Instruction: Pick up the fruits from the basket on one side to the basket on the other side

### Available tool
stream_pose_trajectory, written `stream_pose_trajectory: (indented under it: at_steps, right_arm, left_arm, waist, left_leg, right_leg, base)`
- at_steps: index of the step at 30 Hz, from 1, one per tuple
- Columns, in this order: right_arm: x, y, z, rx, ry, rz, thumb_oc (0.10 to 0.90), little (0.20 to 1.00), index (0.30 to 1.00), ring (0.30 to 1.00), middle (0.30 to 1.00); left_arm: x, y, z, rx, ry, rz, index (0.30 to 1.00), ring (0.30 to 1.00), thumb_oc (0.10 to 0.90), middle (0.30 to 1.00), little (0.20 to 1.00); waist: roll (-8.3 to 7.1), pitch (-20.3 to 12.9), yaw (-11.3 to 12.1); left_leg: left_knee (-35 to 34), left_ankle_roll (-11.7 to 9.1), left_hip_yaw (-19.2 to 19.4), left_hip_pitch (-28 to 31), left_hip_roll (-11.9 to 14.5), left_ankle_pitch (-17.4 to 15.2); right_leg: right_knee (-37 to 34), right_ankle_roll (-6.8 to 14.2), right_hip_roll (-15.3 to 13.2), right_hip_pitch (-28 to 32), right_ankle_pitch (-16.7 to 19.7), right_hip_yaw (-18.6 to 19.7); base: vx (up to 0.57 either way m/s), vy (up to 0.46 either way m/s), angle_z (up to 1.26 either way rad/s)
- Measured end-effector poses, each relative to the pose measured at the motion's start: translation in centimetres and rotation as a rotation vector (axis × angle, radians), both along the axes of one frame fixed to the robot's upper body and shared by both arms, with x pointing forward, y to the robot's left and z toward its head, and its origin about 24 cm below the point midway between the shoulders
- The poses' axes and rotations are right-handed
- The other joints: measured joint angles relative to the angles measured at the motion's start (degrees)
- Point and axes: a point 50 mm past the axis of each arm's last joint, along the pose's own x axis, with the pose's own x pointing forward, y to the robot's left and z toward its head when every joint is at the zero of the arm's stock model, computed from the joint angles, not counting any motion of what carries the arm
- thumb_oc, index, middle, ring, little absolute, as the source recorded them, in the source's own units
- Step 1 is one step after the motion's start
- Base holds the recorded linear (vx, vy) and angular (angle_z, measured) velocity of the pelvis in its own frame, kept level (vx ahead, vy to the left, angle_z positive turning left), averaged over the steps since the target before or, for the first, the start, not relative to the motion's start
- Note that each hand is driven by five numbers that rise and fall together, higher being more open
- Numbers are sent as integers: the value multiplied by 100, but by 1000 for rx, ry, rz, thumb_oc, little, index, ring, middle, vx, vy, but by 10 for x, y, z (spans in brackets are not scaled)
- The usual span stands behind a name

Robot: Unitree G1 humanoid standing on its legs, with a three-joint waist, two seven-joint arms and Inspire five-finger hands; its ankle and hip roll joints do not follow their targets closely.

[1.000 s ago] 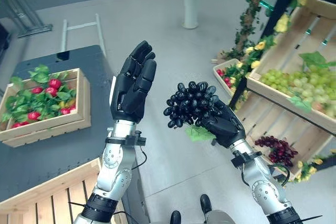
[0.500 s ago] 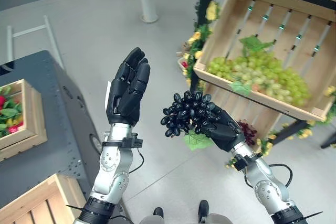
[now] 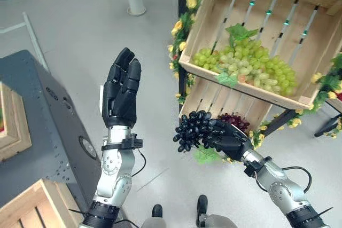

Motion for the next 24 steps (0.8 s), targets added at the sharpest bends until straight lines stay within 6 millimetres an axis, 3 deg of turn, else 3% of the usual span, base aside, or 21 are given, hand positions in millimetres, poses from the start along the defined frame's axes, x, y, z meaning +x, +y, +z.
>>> stream_pose_trajectory:
  at_steps: [4, 8, 11, 16, 24]
  right_arm:
    - [11, 7, -6, 5, 22, 4, 400, 300, 300, 300, 300]
    - [31, 9, 8, 8, -57, -12, 400, 300, 300, 300, 300]
    - [46, 13, 25, 15, -134, -12, 400, 300, 300, 300, 300]
    - [53, 23, 38, 60, -213, -20, 400, 300, 300, 300, 300]
    - [70, 19, 34, 137, -166, -128, 400, 300, 300, 300, 300]
  left_arm:
    - [1, 2, 7, 30, -39, -10, 900, 900, 800, 900, 900]
    - [11, -1, 24, 62, -101, -37, 900, 900, 800, 900, 900]
    - [17, 4, 27, 90, -105, -25, 900, 900, 800, 900, 900]
    - [20, 8, 18, 93, -63, -8, 900, 900, 800, 900, 900]
    - [20, -1, 14, 111, -52, -62, 900, 900, 800, 900, 900]
  waist:
    - [-206, 253, 124]
    - [-332, 842, 283]
    - [-348, 1272, 415]
    - [-355, 1705, 440]
    - [-272, 1866, 455]
  left_leg:
    - [277, -11, -177, -309, -39, -4]
    - [1132, -44, -410, -1040, -102, -215]
    - [1812, -60, -536, -1490, -133, -421]
    - [2509, -10, -679, -1966, -203, -640]
    - [2984, -22, -764, -2444, -238, -693]
  right_leg:
    - [184, 5, -53, -202, -30, -124]
    - [792, -70, -140, -701, -165, -309]
    - [1485, -108, -234, -1107, -401, -362]
    - [2249, -156, -387, -1518, -674, -461]
    - [2622, -152, -411, -1912, -677, -445]
  base:
    - [-74, -58, 20]
    - [-109, -61, 25]
    - [-35, -23, 14]
    - [-34, 4, 13]
    - [-3, 1, 1]
